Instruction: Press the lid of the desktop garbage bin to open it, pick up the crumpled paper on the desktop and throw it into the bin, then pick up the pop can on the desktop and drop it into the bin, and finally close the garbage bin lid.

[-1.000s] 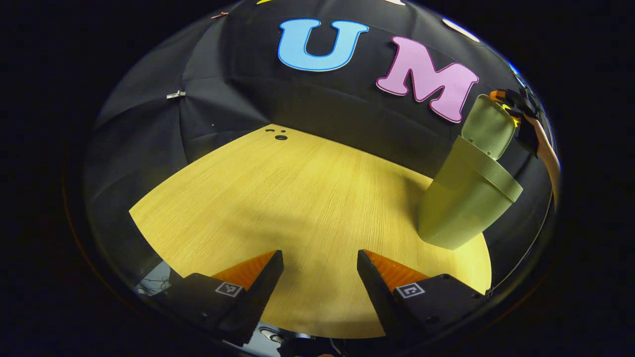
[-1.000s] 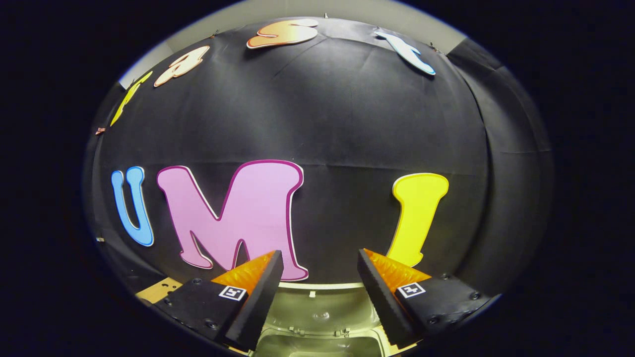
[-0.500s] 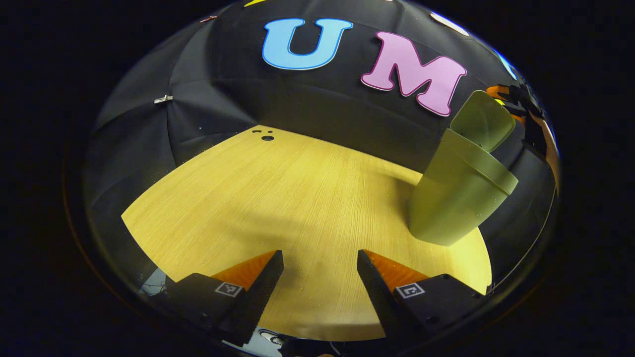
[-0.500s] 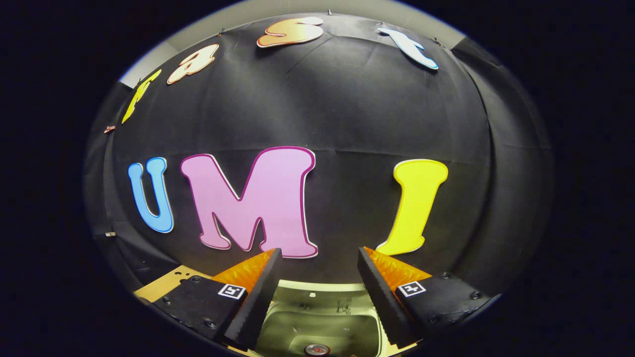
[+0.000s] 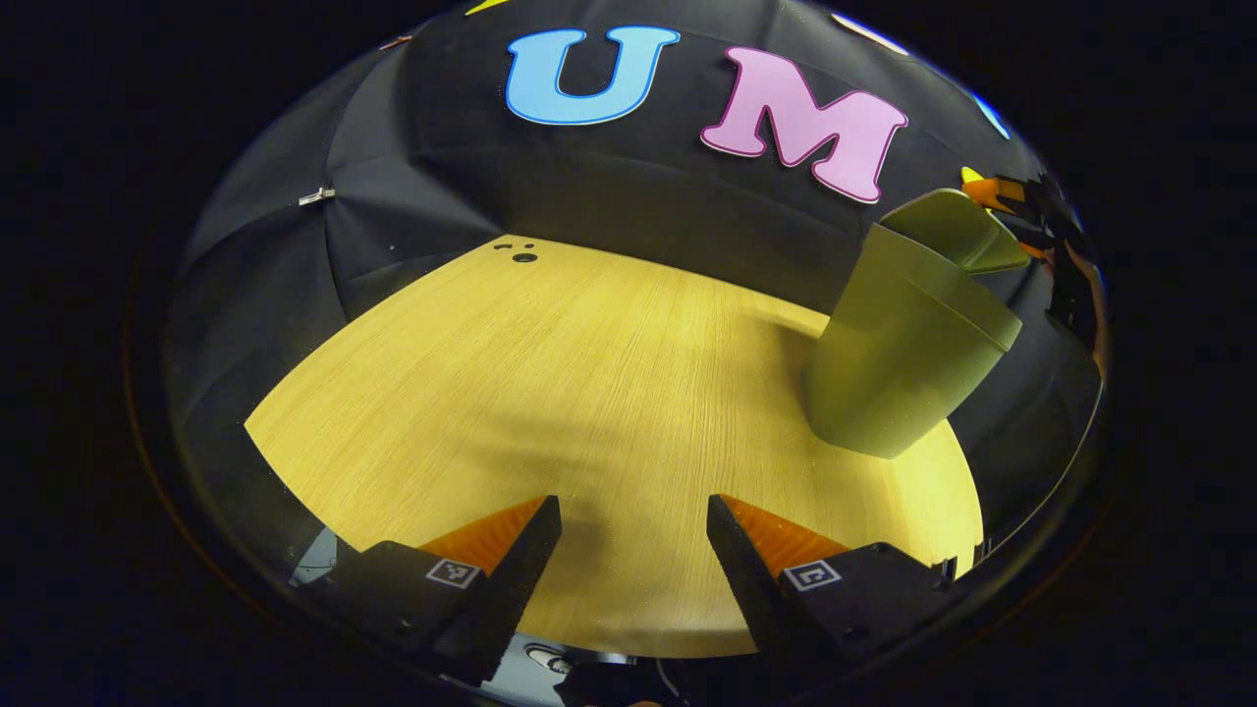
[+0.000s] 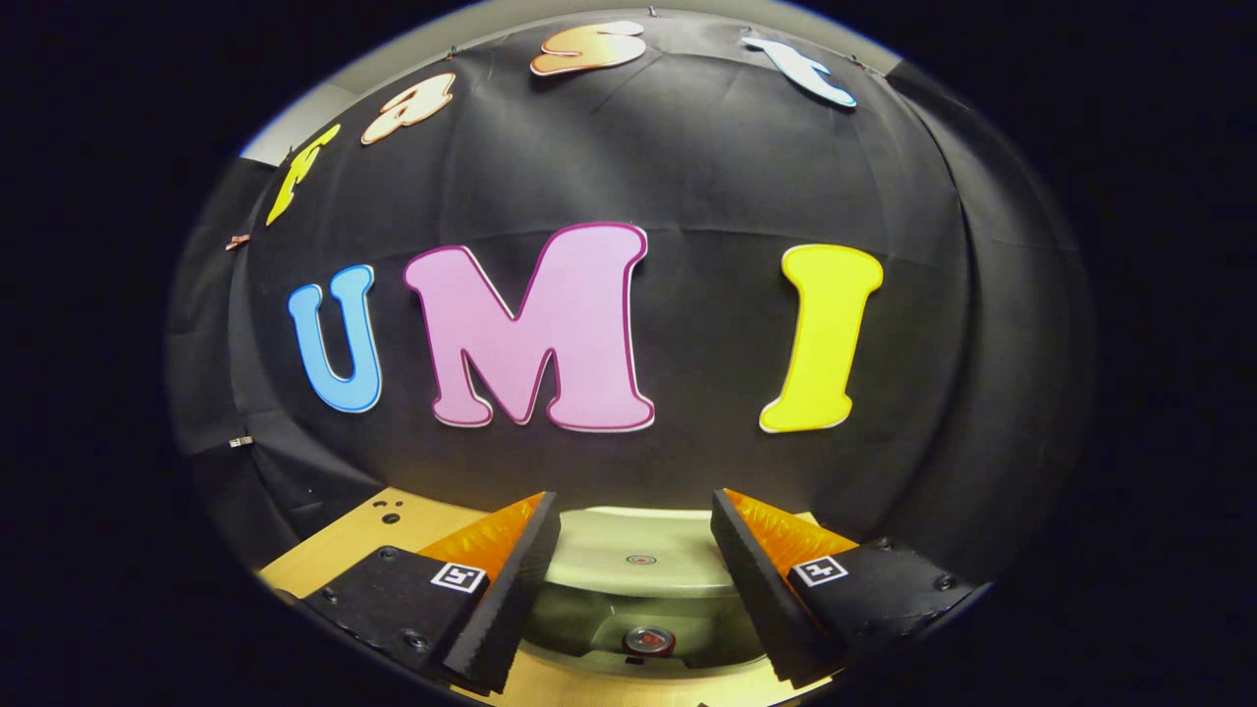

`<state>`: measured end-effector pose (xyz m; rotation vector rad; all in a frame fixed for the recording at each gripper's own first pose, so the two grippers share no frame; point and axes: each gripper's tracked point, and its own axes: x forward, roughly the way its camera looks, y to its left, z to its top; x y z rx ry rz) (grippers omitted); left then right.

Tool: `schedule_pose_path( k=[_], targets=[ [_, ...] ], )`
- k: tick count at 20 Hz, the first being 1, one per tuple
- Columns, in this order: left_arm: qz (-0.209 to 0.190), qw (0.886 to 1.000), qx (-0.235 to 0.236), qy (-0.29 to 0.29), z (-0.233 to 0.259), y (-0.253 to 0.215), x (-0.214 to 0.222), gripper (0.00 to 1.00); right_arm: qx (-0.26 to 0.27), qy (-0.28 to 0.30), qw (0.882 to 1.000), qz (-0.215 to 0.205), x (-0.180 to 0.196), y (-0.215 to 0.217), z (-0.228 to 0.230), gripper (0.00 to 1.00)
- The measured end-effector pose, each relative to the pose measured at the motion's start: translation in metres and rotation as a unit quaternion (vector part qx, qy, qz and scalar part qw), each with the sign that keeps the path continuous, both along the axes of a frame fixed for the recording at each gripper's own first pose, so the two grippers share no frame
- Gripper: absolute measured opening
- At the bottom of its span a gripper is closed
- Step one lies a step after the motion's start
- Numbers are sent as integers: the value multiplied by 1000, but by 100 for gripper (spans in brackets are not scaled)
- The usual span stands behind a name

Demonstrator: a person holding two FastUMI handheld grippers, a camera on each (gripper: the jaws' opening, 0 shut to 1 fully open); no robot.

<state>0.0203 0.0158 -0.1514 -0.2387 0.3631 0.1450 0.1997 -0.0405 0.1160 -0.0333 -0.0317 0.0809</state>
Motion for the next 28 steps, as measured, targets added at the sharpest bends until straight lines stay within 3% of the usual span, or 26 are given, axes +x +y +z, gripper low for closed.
schedule_pose_path(
  k=[8,14,20,28],
  targets=[
    [-16,1000,23,3,3,-10,-3,96,-9,63,998,-4,-9,-4,-72,99],
    [-24,997,68,-4,16,-9,-1,96,-17,58,998,-4,-11,-3,-76,99],
    [-25,998,58,-6,26,-14,11,96,-26,64,998,-2,-10,-3,-82,99],
    [-58,995,73,-27,59,-8,23,96,-20,55,998,-13,-9,-3,-81,100]
  ],
)
